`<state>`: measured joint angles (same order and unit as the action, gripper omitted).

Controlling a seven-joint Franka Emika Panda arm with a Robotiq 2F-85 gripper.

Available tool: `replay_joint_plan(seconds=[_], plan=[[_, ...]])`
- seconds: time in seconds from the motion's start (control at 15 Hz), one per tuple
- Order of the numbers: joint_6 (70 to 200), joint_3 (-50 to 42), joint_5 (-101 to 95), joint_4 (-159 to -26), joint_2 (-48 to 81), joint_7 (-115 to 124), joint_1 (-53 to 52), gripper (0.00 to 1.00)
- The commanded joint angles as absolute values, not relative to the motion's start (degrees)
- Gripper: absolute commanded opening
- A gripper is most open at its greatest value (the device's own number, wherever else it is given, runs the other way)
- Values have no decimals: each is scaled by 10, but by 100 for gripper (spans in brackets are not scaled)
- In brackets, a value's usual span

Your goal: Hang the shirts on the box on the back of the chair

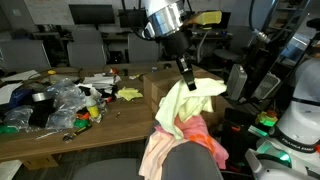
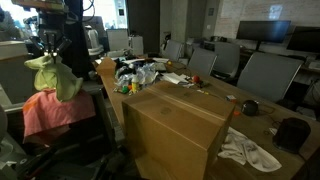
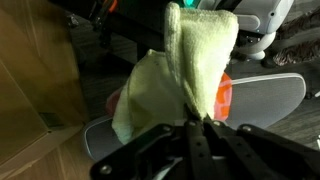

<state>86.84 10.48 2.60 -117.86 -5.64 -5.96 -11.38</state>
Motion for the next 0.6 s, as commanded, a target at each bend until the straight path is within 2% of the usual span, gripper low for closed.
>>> replay_joint_plan(seconds=[0.0,0.4,0.47,0.53], plan=[[860,106,28,-1173,-48,-25,-110,1],[867,106,27,-1177,-49,-18,-110,1],[868,105,28,-1177,-50,-17,-110,9],[867,105,29,-1177,-51,-15,-110,30]])
